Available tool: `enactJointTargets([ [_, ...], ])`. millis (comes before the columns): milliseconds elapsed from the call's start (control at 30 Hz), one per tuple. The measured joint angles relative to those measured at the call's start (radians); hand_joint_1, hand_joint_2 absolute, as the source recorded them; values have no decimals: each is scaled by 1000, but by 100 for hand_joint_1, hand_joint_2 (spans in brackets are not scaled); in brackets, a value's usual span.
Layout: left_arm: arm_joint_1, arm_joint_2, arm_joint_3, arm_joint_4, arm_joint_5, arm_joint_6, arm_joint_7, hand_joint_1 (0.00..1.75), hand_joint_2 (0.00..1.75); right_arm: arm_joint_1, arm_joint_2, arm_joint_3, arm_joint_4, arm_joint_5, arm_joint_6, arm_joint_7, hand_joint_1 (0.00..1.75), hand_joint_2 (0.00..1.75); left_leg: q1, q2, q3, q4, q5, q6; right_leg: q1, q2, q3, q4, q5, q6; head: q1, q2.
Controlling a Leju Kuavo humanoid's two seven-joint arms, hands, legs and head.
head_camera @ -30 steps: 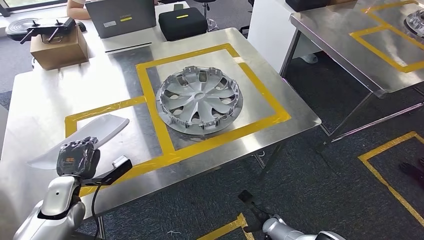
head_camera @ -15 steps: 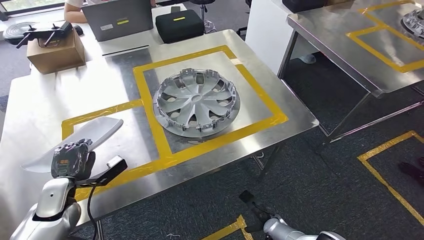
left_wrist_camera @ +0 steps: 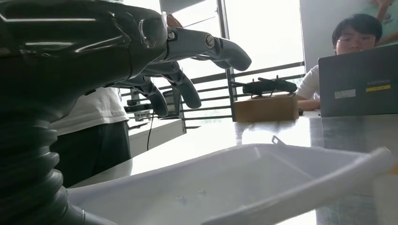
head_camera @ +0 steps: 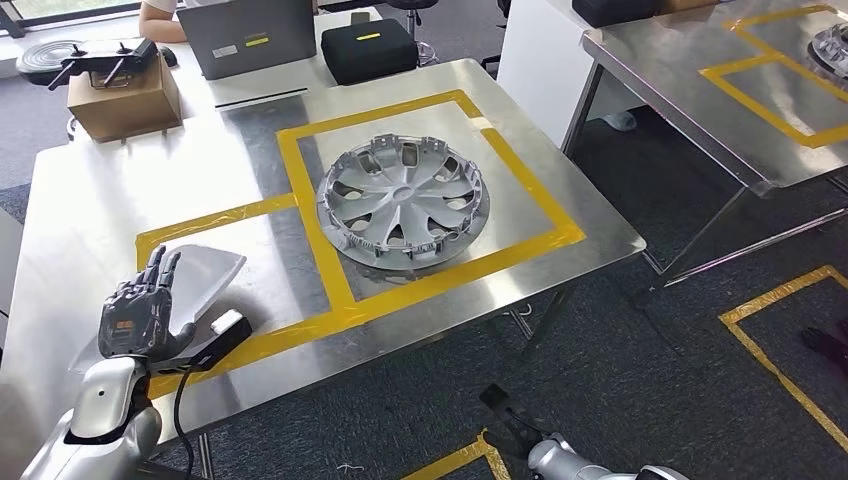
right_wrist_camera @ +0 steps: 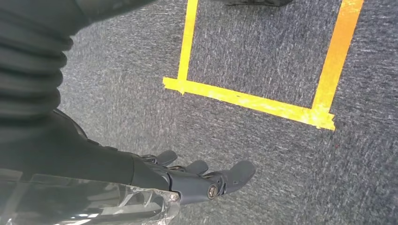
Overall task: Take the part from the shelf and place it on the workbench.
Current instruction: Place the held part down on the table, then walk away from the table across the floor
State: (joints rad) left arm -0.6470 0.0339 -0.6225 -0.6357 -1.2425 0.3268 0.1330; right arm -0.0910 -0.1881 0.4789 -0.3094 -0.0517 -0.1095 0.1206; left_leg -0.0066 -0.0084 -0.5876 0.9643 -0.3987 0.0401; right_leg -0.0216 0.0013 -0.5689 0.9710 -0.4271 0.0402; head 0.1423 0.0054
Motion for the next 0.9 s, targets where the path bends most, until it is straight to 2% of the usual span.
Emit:
enactJointTargets([
  [100, 0, -2, 3, 0, -4, -2, -5, 0, 175, 1, 2, -1, 2, 0, 0, 0, 0, 0, 0, 1, -3, 1, -2, -11, 0, 1, 4, -9, 7, -16, 0, 0],
  [133, -1, -2, 4, 0, -6, -4, -7, 0, 175, 1, 2, -1, 2, 0, 0, 0, 0, 0, 1, 1, -9, 15, -14, -16, -3, 1, 6, -11, 9, -22, 0, 0],
  [200, -2, -2, 5, 0, -12, -6, -11, 0, 175, 1, 2, -2, 2, 0, 0, 0, 0, 0, 4, 3, -51, 105, -69, -28, -7, 1, 7, -14, 12, -31, -1, 0],
  [267, 0, -3, 5, 1, -13, -6, -12, 0, 175, 2, 2, -3, 2, 0, 1, 0, 0, 0, 7, 3, -116, 249, -132, -35, -6, 0, 6, -14, 13, -35, -1, 0],
  [300, 2, -3, 5, 1, -13, -7, -13, 0, 175, 2, 3, -3, 3, 0, 2, 0, 0, 0, 9, 3, -137, 296, -145, -36, -6, 1, 5, -14, 12, -35, -1, 0],
  [333, 3, -3, 5, 1, -13, -7, -13, 0, 175, 2, 3, -3, 3, 0, 2, 0, 0, 0, 9, 3, -140, 304, -138, -36, -5, 1, 6, -14, 12, -35, -1, 0],
  [367, 4, -3, 5, 1, -13, -7, -13, 0, 175, 2, 3, -3, 3, 0, 3, 0, 0, 0, 9, 3, -122, 268, -112, -33, -4, 2, 7, -14, 12, -35, -1, 0],
  [433, 0, -3, 6, 1, -14, -7, -13, 0, 175, 2, 4, -4, 3, 0, 3, 0, 0, 0, 7, 3, -44, 121, -46, -19, -3, 4, 11, -14, 12, -34, -1, 0],
  [467, -3, -3, 6, 1, -14, -7, -13, 0, 175, 1, 6, -4, 3, 0, 3, 0, 0, 0, 4, 3, -10, 57, -27, -11, 0, 5, 10, -14, 12, -33, -1, 0],
  [500, -6, -4, 6, 1, -14, -7, -13, 0, 175, 1, 7, -5, 3, 0, 3, 0, 0, 0, 1, 3, 11, 17, -19, -5, 1, 5, 8, -14, 13, -30, -1, 0],
  [600, -9, -4, 7, 1, -14, -7, -13, 0, 175, 2, 9, -6, 3, 1, 3, 0, 0, 0, -1, 3, 19, -4, -16, 3, 3, 4, 0, -14, 15, -18, -1, 0],
  [667, -11, -6, 7, 0, -15, -6, -14, 0, 175, 2, 10, -7, 4, 1, 3, 0, 0, 0, 4, 3, 21, -14, -7, 10, 3, 2, -20, 21, -4, -15, 0, 0],
  [700, -12, -7, 7, 0, -15, -5, -15, 0, 175, 2, 9, -7, 4, 3, 2, 0, 0, 0, 6, 4, 21, -18, -4, 13, 3, 2, -45, 72, -28, -17, 0, 0],
  [767, -10, -10, 10, -1, -4, 10, -20, 0, 175, 2, 7, -8, 4, 8, 3, 0, 0, 0, 6, 4, 18, -17, -2, 15, 3, 1, -115, 221, -87, -22, 0, 0],
  [800, -4, -11, 17, -8, 17, 26, -28, 0, 175, 3, 8, -9, 4, 12, 3, 0, 0, 0, 5, 4, 17, -16, -2, 15, 2, 1, -144, 280, -105, -19, 0, 0],
  [833, 5, -13, 28, -22, 57, 50, -43, 0, 175, 4, 8, -9, 5, 15, 3, 0, 0, 0, 5, 4, 17, -14, -3, 15, 1, 1, -154, 300, -107, -13, 0, 0],
  [867, 16, -15, 46, -48, 117, 79, -67, 0, 175, 5, 8, -9, 5, 17, 2, 0, 0, 0, 5, 4, 17, -12, -4, 14, -1, 1, -142, 276, -92, -2, 0, 0],
  [900, 27, -19, 67, -84, 192, 107, -99, 0, 175, 5, 7, -10, 5, 18, 2, -2, 0, 0, 5, 3, 17, -10, -5, 12, -3, 0, -109, 207, -64, 9, 0, 0],
])
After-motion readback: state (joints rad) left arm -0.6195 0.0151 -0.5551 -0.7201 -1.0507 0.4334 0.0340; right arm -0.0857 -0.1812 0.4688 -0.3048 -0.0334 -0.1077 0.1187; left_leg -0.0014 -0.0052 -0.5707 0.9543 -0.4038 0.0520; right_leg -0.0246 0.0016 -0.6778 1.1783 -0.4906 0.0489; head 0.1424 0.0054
